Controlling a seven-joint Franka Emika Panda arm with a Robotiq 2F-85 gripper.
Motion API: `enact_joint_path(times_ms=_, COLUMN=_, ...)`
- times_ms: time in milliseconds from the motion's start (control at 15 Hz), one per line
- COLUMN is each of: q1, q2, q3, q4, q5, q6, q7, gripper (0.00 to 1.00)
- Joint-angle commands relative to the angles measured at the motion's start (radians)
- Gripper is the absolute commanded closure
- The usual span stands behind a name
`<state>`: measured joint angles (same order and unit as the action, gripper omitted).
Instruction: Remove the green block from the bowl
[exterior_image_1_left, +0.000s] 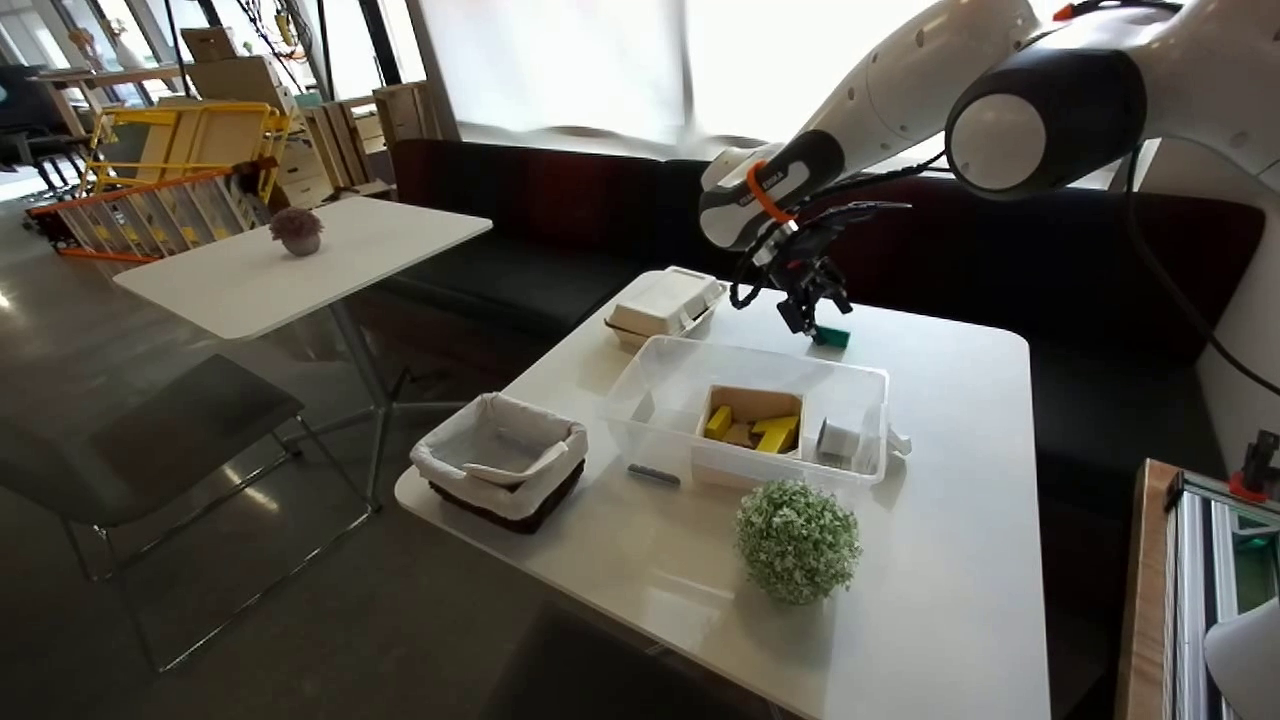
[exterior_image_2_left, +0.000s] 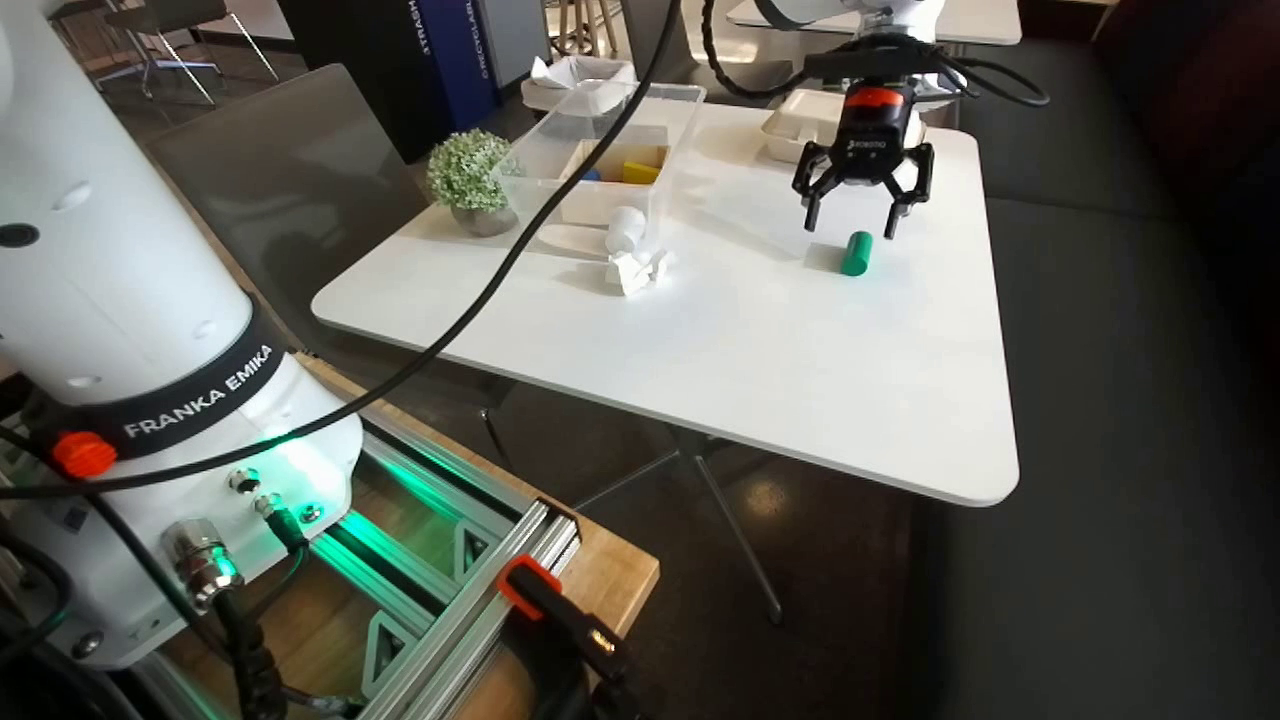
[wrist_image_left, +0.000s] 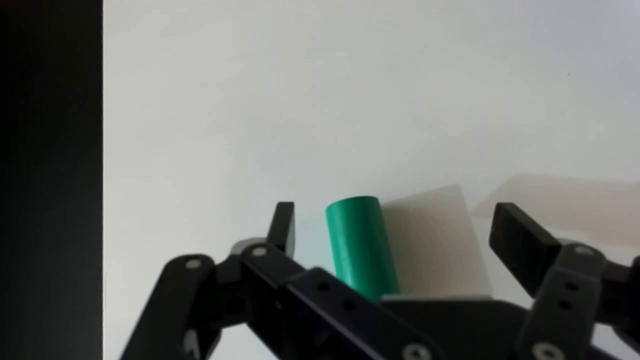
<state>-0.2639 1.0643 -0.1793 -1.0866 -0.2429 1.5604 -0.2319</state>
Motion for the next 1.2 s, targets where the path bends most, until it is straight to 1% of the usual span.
enact_joint_path(times_ms=0, q1=0.009, q2=0.078, q3=0.001, q4=0.104, q5=-0.021, q6=-0.055, q7=-0.005, gripper=0.0)
enact_joint_path(times_ms=267, q1=0.008, q2=0.129, q3=0.003, q4=0.184, q5=-0.02, q6=-0.08, q7=-0.023, gripper=0.0)
enact_joint_path(times_ms=533, q1=0.0, q2=0.17, q3=0.0, q4=0.265, q5=-0.024, q6=-0.134, q7=-0.05, gripper=0.0)
enact_joint_path(times_ms=600, q1=-0.003, q2=0.181, q3=0.0, q4=0.286, q5=-0.025, q6=-0.15, q7=-0.063, gripper=0.02)
enact_joint_path(times_ms=867, q1=-0.013, q2=0.229, q3=-0.006, q4=0.369, q5=-0.026, q6=-0.215, q7=-0.122, gripper=0.29)
enact_joint_path(times_ms=933, q1=-0.017, q2=0.23, q3=0.002, q4=0.368, q5=-0.034, q6=-0.212, q7=-0.13, gripper=0.32)
enact_joint_path(times_ms=1000, q1=-0.02, q2=0.249, q3=-0.004, q4=0.399, q5=-0.026, q6=-0.222, q7=-0.157, gripper=0.35)
enact_joint_path(times_ms=1133, q1=-0.027, q2=0.256, q3=0.008, q4=0.407, q5=-0.033, q6=-0.211, q7=-0.187, gripper=0.3)
